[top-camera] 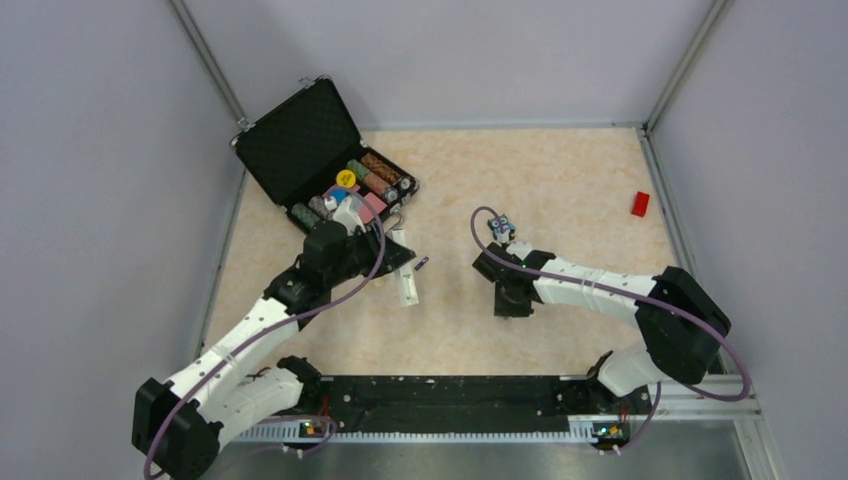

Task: Load the batteries into the remote control
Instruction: Pick up the battery from the center of the board, then load the battery into the remote control.

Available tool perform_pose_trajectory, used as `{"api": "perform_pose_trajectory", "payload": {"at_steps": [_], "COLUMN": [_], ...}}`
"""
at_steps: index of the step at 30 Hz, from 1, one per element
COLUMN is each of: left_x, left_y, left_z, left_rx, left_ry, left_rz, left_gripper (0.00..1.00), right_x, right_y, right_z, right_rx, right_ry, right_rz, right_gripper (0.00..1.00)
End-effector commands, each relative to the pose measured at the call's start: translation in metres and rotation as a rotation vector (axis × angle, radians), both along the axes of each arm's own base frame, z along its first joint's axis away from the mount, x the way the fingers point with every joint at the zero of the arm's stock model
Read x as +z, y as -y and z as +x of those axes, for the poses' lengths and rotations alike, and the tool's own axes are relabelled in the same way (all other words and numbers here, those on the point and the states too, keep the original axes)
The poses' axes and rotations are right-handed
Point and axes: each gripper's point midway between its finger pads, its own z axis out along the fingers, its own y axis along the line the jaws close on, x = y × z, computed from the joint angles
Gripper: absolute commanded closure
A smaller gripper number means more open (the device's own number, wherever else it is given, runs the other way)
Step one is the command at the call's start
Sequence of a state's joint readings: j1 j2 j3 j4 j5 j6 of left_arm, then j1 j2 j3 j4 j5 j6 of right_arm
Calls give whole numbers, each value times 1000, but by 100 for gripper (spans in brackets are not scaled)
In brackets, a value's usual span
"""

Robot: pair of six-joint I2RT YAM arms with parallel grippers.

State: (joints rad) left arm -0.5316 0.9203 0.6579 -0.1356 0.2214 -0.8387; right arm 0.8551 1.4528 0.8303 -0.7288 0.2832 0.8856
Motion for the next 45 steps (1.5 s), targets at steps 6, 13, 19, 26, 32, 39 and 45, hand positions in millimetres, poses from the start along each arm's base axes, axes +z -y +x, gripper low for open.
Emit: {"api": "perform_pose_trajectory", "payload": {"at_steps": [6,13,19,26,32,39,45], "left_x": [17,12,7,11,25,48,64], "left_y": [7,9,10,13,20,31,47], "left_z": [8,9,11,19,34,52,52], "left_rx": [-18,-24,-29,-44,-59,-104,-216], "left_ry": [44,22,13,38,73,152,256], "left_rz": [-62,-67,-63,-46,-56,-65,-89], "left_gripper": [100,100,100,100,100,100,100], "right_x": [-17,-20,-19,36,103,182,199], "right_y": [-4,1,-6,-44,-80,-102,-108], "right_z": [7,11,15,31,30,19,15], "right_rx": [-31,-36,19,251,514,702,716], "right_ry": [29,41,55,229,443,721,678], "right_rz": [24,4,43,252,456,600,618], "right_gripper": [74,81,100,100,100,100,100]}}
